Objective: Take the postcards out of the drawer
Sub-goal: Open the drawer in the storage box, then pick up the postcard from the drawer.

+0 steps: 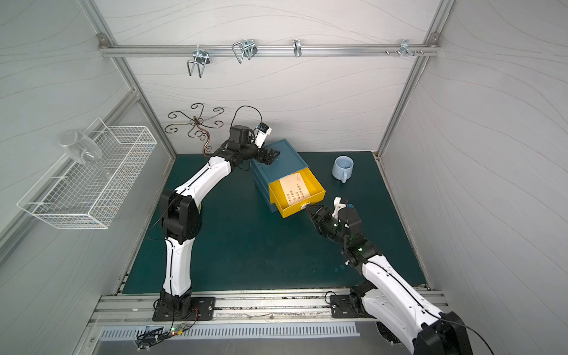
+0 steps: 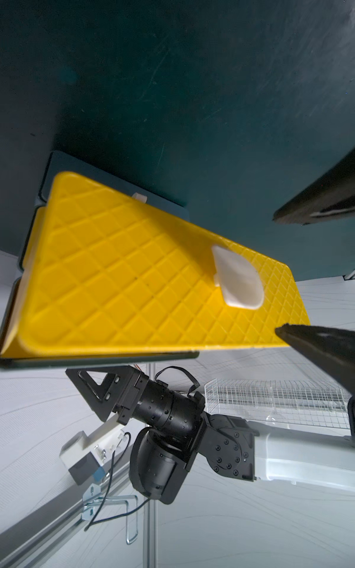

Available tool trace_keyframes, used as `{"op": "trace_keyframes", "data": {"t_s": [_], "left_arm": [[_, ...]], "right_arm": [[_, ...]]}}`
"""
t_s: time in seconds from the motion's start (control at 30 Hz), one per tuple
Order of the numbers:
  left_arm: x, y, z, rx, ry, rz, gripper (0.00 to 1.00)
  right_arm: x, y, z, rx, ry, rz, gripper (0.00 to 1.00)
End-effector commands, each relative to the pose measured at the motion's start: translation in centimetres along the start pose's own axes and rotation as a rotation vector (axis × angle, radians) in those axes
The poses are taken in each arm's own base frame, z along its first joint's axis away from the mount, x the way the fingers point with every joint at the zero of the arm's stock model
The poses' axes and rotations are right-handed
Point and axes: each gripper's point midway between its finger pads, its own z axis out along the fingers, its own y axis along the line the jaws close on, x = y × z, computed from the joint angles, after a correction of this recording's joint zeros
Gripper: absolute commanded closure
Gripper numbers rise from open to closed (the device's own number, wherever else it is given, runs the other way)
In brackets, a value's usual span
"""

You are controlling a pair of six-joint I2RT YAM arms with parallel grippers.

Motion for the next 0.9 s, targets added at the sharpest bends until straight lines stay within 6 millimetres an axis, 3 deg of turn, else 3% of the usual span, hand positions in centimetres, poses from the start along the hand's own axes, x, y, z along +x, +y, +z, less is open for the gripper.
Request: {"op": "trace_keyframes", "data": {"t_s": [0.0, 0.2, 0.3, 0.37, 0.47, 0.6, 0.87], "left_arm": [[-3.7, -2.7, -2.6, 0.052, -0.077, -0.009, 0.01], [-9.3, -3.6, -6.7, 0.008, -0.214, -0.001, 0.01], [-10.8, -4.6, -8.7, 0.001, -0.243, -0.025, 0.01], [-10.8, -5.4, -10.1, -0.01, -0.23, -0.063, 0.02], [-8.4, -7.1, -11.3, -0.037, -0.177, -0.096, 0.02], [-3.0, -8.5, -12.1, -0.083, -0.09, -0.17, 0.02], [5.1, -9.2, -12.8, -0.14, 0.084, -0.401, 0.04]], "right_arm": [[-1.6, 2.2, -1.9, 0.011, -0.04, -0.114, 0.42], [-4.7, 7.4, -2.6, 0.023, 0.023, -0.348, 0.33], [-5.8, 10.1, -1.3, 0.038, 0.101, -0.487, 0.27], [-6.2, 11.5, 0.0, 0.047, 0.172, -0.555, 0.25], [-6.3, 12.3, 2.0, 0.077, 0.246, -0.638, 0.22], [-5.4, 11.9, 4.4, 0.148, 0.323, -0.738, 0.19], [-3.7, 8.1, 8.1, 0.336, 0.46, -0.863, 0.17]]}}
